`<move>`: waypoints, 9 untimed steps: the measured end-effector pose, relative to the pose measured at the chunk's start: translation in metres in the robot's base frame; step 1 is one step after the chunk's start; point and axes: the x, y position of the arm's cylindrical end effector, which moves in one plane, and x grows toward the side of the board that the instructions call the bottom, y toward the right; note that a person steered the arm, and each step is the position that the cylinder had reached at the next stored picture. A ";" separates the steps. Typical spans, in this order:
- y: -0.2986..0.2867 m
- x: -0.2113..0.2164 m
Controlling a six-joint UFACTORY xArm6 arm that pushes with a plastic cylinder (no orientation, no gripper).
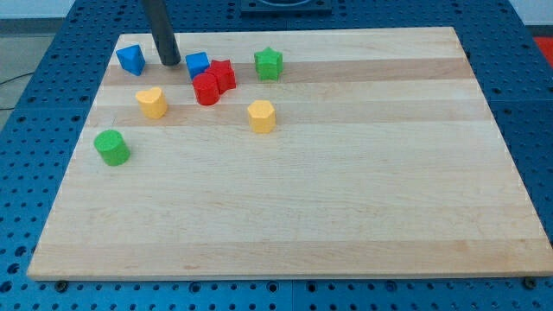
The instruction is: Move green star into the blue cube
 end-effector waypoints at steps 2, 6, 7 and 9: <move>0.004 0.044; 0.169 -0.029; 0.197 -0.023; 0.160 0.045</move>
